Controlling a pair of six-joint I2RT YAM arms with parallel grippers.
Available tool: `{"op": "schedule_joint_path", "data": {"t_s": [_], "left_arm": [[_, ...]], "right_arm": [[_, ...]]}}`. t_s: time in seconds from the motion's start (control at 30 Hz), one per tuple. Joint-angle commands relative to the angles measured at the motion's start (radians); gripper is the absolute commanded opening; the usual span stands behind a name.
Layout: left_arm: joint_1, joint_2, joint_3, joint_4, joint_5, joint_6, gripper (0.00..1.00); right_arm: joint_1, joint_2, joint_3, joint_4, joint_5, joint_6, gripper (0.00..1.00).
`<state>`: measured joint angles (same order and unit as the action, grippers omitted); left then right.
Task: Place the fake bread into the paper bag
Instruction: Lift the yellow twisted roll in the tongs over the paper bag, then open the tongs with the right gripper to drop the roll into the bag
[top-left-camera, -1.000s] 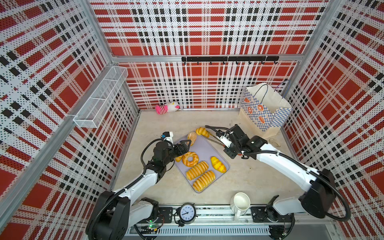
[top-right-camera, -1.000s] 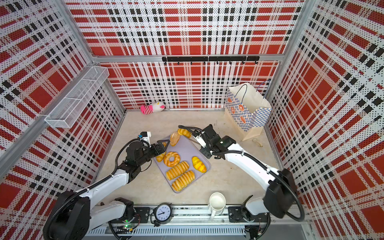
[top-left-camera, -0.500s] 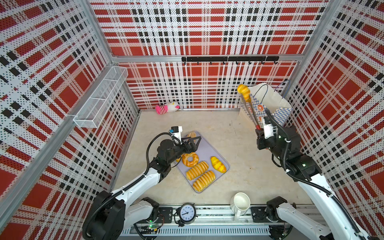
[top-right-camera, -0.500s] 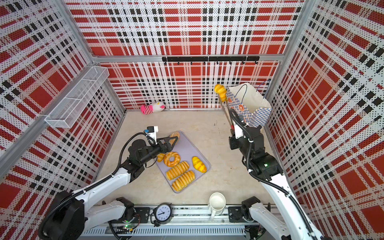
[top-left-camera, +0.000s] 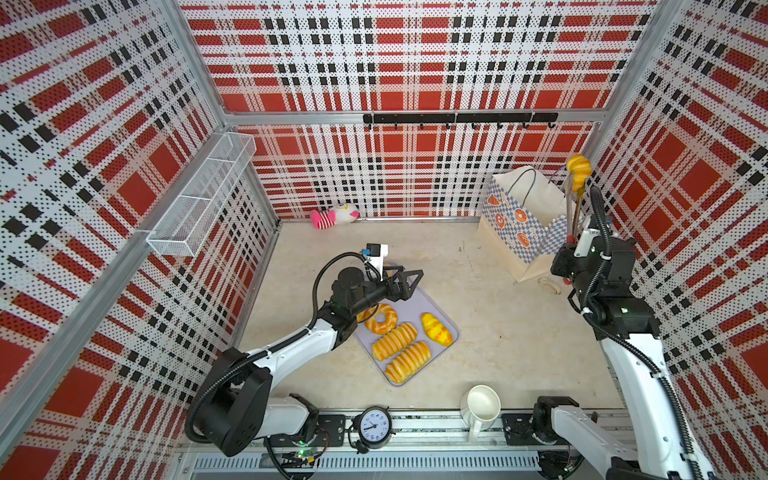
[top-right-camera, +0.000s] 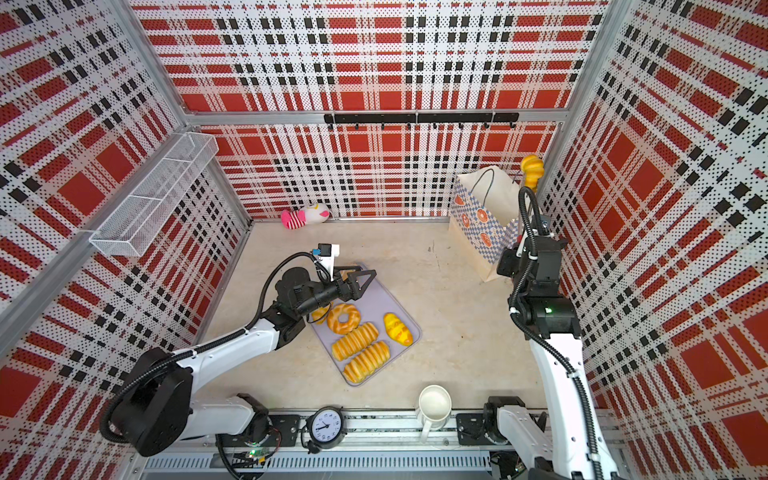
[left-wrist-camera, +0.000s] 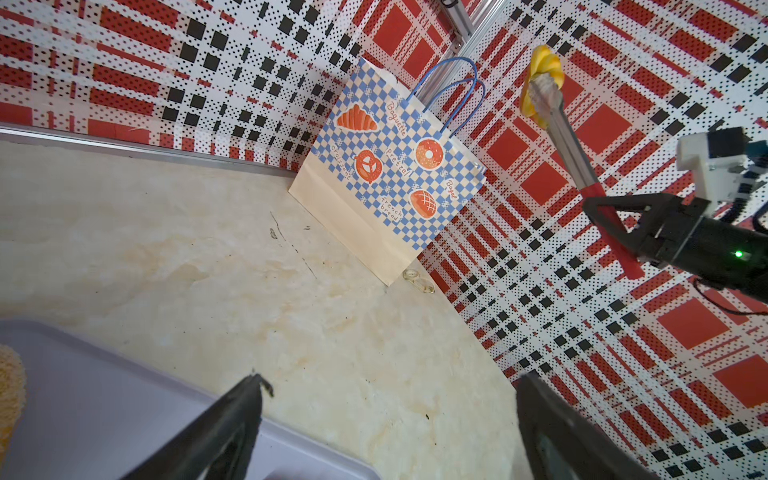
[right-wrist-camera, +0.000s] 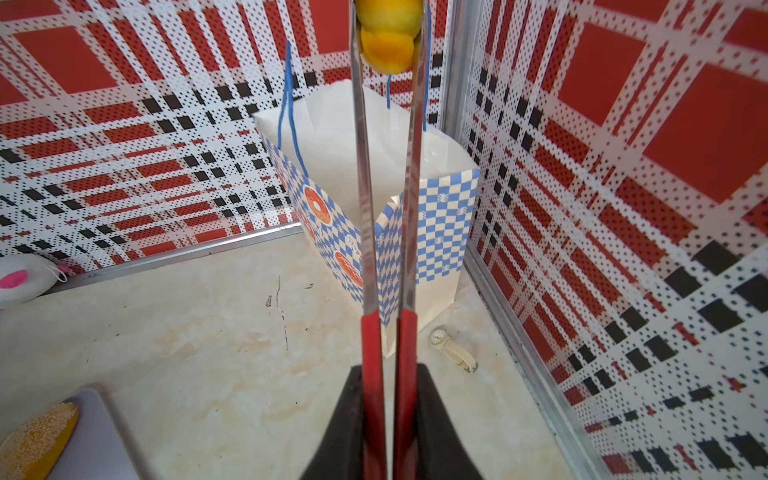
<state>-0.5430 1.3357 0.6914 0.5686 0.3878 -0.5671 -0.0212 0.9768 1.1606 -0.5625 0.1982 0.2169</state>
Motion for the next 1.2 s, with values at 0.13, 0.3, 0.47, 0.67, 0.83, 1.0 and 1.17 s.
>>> {"op": "schedule_joint_path", "data": {"t_s": [0.13, 0.3, 0.47, 0.67, 0.83, 1.0, 1.17], "left_arm": [[0.005, 0.024, 0.031, 0.033, 0.043, 0.029, 0.97], [0.005, 0.032, 0.029, 0.037, 0.049, 0.027, 0.97], [0.004, 0.036, 0.030, 0.043, 0.054, 0.024, 0.97], [0.006, 0.030, 0.025, 0.046, 0.054, 0.023, 0.97], [0.016, 0.013, 0.024, 0.041, 0.044, 0.039, 0.97], [0.041, -0.017, 0.007, 0.039, 0.034, 0.039, 0.97], [0.035, 0.001, 0.010, 0.040, 0.047, 0.029, 0.97]], "right_arm": [[-0.019, 0.078, -0.015, 0.035, -0.103, 0.019, 0.20], [-0.024, 0.110, -0.005, 0.045, -0.116, 0.003, 0.19], [-0.026, 0.126, 0.007, 0.056, -0.117, -0.004, 0.20], [-0.026, 0.146, -0.004, 0.043, -0.099, 0.004, 0.26], [-0.026, 0.155, -0.018, 0.030, -0.080, 0.006, 0.28], [-0.025, 0.148, -0.030, 0.026, -0.067, 0.005, 0.32], [-0.025, 0.145, -0.025, 0.025, -0.063, 0.003, 0.35]]}}
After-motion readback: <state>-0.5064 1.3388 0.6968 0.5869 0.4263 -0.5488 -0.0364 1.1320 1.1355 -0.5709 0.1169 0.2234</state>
